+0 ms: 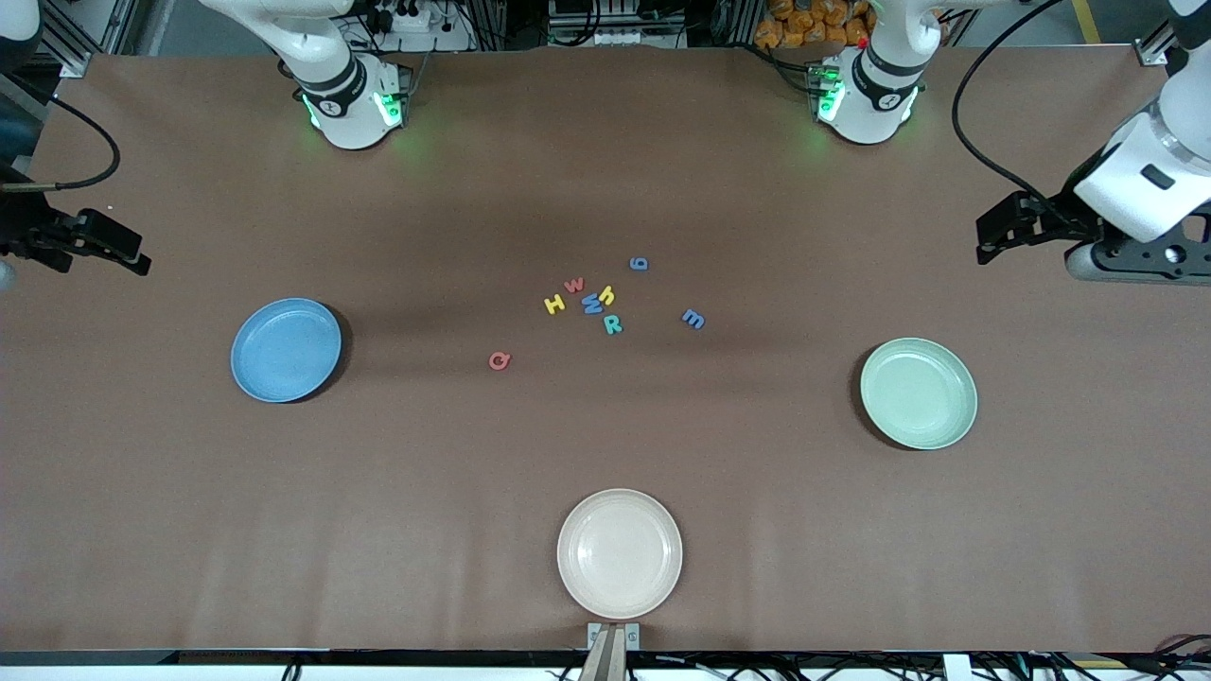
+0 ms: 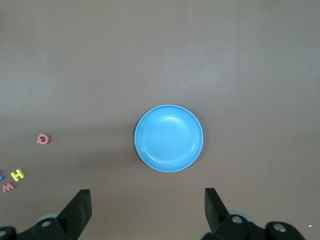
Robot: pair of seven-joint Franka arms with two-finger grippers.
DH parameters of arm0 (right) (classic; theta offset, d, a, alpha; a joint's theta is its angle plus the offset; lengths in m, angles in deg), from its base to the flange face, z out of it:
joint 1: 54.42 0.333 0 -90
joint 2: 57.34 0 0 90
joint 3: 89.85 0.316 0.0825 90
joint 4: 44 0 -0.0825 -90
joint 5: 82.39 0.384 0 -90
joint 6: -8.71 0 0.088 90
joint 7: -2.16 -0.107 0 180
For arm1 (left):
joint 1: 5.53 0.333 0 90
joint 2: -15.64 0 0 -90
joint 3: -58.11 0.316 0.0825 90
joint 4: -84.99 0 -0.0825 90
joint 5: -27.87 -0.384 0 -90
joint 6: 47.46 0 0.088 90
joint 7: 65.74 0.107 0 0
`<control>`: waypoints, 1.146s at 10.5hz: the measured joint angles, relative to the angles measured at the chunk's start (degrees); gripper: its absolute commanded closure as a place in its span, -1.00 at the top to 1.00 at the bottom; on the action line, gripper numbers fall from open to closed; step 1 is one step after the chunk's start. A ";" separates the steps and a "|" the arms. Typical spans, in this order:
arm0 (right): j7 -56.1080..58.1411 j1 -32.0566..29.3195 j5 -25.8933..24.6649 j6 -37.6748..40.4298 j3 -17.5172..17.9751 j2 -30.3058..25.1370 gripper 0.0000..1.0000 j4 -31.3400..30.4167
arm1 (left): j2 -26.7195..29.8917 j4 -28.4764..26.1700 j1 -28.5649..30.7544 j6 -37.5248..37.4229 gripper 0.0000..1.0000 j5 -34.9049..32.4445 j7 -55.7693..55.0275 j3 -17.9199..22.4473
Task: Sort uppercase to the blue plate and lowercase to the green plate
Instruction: 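Reach the left gripper to the blue m while the right gripper reaches the pink letter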
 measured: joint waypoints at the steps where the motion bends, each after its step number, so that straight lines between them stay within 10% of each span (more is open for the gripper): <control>1: 0.01 0.02 0.00 0.65 0.71 0.01 1.00 -0.10 | -0.28 -0.61 -0.66 -0.01 1.00 0.03 -0.81 -1.47; 7: -9.51 0.81 0.08 1.76 10.67 1.98 1.00 -1.64 | -2.26 -21.57 -4.30 22.68 1.00 0.03 -6.30 -13.61; 12: -23.05 10.66 -0.13 -6.98 11.42 8.84 1.00 -2.06 | -10.87 -33.09 -9.39 41.83 1.00 -0.04 -7.47 -17.22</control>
